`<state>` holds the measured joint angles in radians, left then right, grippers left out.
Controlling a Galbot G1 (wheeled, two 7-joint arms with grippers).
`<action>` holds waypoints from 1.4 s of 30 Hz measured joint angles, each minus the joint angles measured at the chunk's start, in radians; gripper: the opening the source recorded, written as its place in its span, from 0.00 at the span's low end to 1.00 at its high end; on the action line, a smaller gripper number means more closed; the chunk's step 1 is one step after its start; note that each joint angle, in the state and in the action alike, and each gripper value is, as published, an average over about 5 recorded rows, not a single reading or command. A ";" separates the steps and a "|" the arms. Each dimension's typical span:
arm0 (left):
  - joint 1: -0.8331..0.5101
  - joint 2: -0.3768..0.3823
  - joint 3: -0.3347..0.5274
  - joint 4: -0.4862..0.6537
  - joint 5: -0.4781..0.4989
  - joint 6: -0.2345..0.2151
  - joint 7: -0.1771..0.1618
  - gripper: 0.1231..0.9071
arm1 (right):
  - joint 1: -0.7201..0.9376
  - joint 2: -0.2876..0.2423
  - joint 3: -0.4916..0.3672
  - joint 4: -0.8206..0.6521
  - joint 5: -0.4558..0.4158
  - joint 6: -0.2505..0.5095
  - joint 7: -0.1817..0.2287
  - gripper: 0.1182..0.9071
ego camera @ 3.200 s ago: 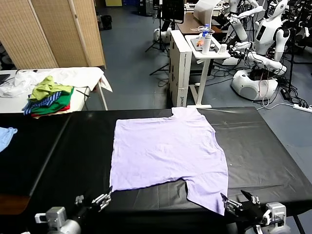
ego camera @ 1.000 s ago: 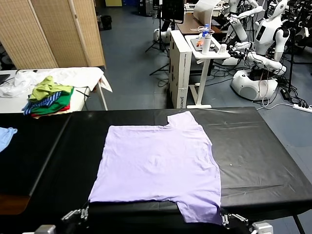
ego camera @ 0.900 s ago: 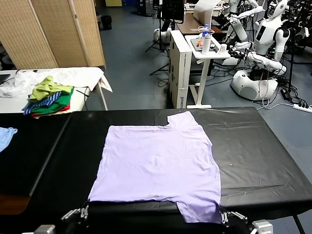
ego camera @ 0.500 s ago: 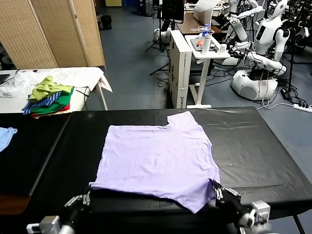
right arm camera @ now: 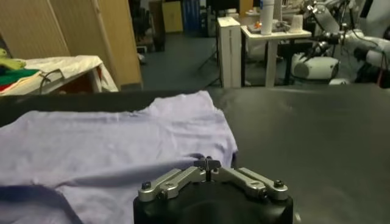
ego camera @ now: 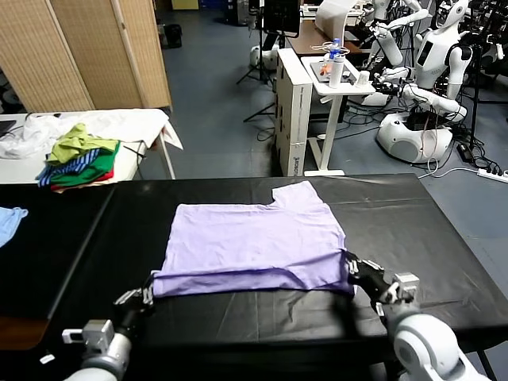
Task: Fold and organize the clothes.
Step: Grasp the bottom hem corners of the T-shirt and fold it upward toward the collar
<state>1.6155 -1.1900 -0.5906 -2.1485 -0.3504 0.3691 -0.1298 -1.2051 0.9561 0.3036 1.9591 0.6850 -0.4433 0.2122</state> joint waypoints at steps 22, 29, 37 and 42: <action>-0.071 0.058 0.020 0.099 -0.006 0.006 0.000 0.03 | 0.086 0.047 -0.055 -0.108 -0.046 -0.001 0.019 0.03; -0.096 0.068 0.037 0.115 -0.009 0.007 -0.001 0.03 | 0.082 0.052 -0.050 -0.110 -0.046 -0.002 0.016 0.03; -0.130 0.092 0.057 0.126 -0.014 0.007 -0.001 0.03 | 0.078 0.060 -0.043 -0.111 -0.045 -0.003 0.012 0.03; -0.152 0.109 0.071 0.136 -0.023 0.009 -0.003 0.03 | 0.066 0.058 -0.031 -0.096 -0.041 -0.021 -0.018 0.07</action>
<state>1.4634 -1.0807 -0.5193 -2.0123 -0.3731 0.3784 -0.1326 -1.1389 1.0136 0.2728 1.8627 0.6438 -0.4645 0.1940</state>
